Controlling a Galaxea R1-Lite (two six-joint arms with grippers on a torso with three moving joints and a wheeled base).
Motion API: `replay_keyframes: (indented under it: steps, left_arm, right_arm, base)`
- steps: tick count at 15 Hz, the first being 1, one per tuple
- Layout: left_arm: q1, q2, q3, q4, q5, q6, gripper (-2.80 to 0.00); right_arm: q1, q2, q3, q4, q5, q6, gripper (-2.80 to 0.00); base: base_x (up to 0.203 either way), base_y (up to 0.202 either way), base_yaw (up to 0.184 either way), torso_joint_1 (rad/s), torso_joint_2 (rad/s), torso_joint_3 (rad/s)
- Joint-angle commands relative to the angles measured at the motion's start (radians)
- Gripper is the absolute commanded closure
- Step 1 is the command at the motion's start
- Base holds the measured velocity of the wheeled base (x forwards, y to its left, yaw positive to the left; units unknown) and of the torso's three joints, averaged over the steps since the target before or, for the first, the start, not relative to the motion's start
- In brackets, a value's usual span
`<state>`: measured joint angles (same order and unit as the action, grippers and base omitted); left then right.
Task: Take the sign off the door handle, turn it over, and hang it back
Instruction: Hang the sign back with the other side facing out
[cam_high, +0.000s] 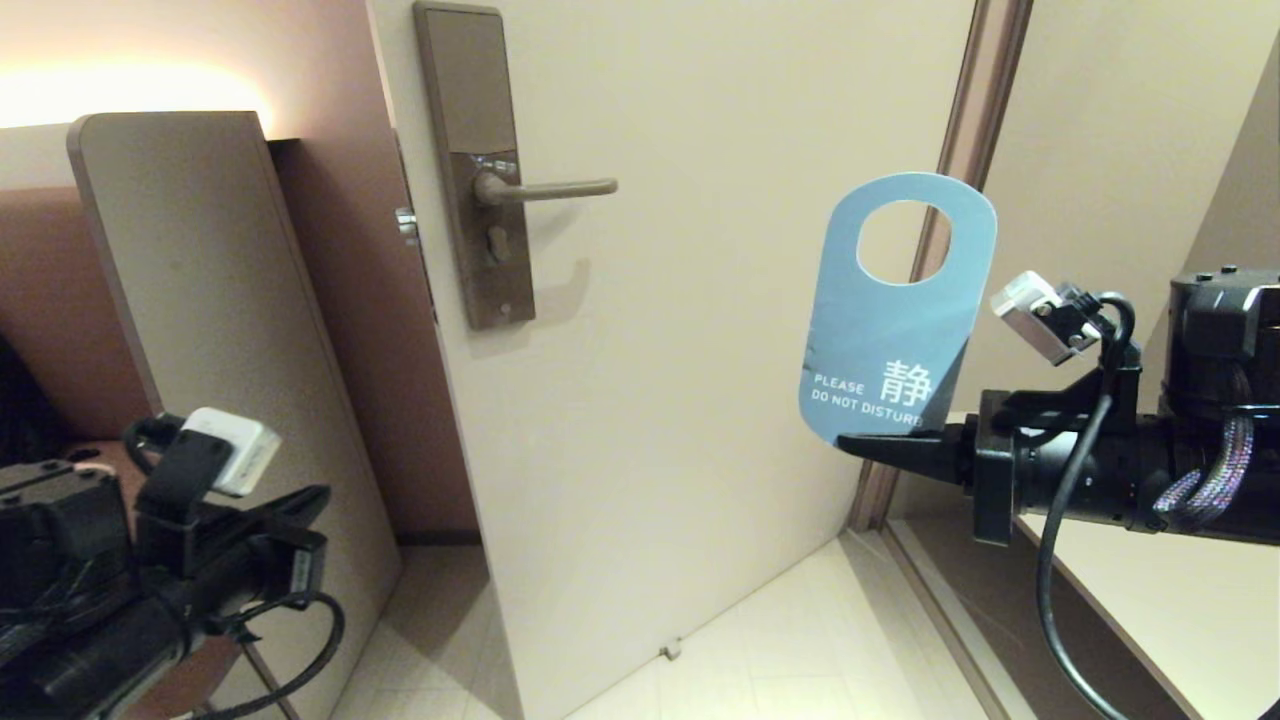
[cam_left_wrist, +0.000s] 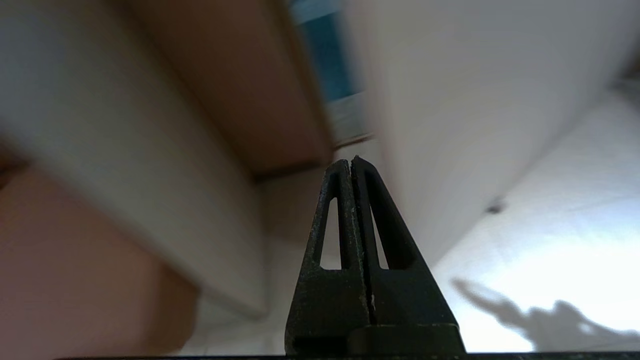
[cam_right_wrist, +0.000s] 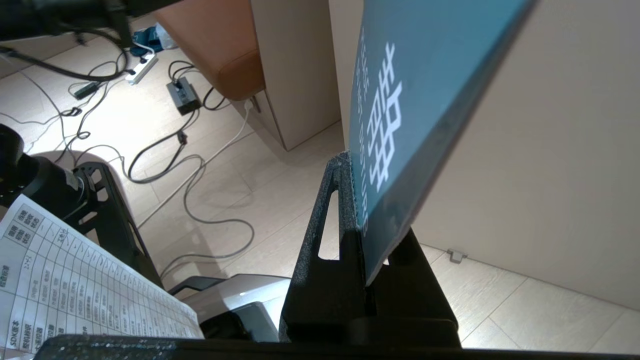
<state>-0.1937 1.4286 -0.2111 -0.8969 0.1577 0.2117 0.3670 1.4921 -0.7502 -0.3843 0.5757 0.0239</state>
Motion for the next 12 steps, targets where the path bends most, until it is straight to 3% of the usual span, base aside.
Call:
replay_keyframes:
  steps: [1,3,7,12]
  left_arm:
    - [0.114,-0.157,0.12,-0.005,0.0,0.002,0.0]
    - [0.178,-0.245,0.19,-0.001,-0.001,0.001,0.0]
    - [0.214,-0.407,0.209,0.113,0.001,-0.01,0.0]
    - [0.207,-0.66,0.21,0.378,-0.005,-0.024,0.0]
  right_arm:
    - [-0.002,0.011,-0.015,-0.002,0.003,0.001,0.0]
    - [-0.008,0.014,-0.023,-0.002,0.003,0.001,0.0]
    - [-0.021,0.014,-0.027,-0.002,0.003,-0.009,0.0]
    - [-0.026,0.016,-0.026,-0.002,0.003,-0.022,0.0]
  base:
    - [0.0,0.0,0.0,0.0,0.0,0.0]
    - [0.0,0.0,0.0,0.0,0.0,0.0]
    - [0.0,0.0,0.0,0.0,0.0,0.0]
    - [0.0,0.0,0.0,0.0,0.0,0.0]
